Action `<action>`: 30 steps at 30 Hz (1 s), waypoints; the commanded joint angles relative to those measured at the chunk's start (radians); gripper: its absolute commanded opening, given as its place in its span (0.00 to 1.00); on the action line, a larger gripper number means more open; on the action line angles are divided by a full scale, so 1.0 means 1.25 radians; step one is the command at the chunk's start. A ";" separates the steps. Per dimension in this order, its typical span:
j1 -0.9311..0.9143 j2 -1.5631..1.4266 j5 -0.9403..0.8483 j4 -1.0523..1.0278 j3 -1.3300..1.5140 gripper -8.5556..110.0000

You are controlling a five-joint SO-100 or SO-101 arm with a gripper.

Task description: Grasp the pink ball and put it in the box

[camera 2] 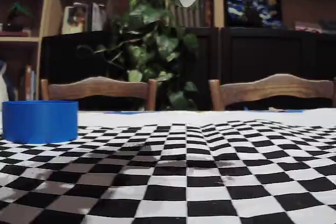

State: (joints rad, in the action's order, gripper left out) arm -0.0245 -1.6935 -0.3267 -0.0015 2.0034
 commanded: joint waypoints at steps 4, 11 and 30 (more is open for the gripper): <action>-0.029 -0.155 0.103 -0.006 0.139 0.07; -0.006 -0.394 0.155 -0.031 0.378 0.07; 0.012 -1.037 0.191 -0.249 0.836 0.07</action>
State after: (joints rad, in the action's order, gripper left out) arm -0.0107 -2.8962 -0.0982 -0.2669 3.0265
